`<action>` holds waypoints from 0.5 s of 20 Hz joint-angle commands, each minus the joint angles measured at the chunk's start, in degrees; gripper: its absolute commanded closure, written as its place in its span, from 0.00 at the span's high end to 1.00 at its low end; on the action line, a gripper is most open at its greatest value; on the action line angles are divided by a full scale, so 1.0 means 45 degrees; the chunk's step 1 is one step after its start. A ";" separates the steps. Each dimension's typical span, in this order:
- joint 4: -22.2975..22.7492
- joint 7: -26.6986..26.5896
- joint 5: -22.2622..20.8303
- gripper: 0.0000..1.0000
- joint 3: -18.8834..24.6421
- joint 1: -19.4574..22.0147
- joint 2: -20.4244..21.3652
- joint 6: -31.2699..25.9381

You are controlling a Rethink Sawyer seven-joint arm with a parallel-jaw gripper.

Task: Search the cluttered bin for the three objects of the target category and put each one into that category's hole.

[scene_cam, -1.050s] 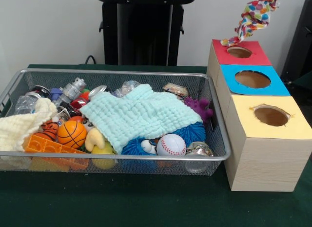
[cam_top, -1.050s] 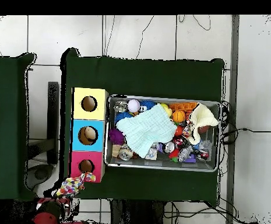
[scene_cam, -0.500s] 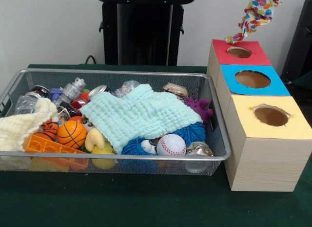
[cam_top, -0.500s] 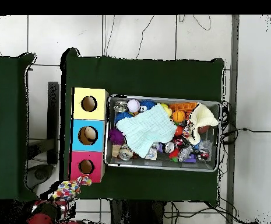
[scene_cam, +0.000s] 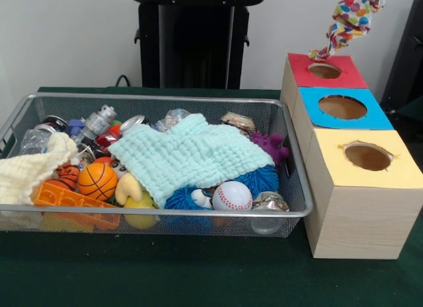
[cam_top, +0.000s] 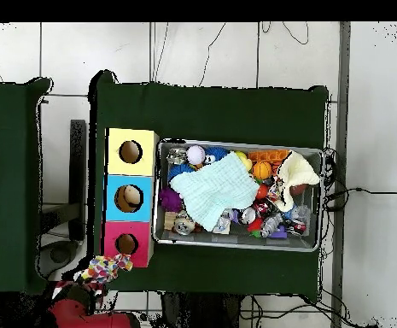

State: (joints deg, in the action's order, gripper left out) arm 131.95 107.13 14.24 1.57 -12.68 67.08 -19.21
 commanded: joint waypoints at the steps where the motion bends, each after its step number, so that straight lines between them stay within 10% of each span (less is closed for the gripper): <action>1: -0.0471 0.0909 0.0538 0.00 0.2195 0.1567 -0.1164 0.1379; 10: -0.0557 0.1167 -0.0291 0.00 0.2652 0.2118 -0.1348 0.1865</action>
State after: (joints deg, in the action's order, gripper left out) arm 131.93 107.13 14.36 7.51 -4.95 63.76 -13.63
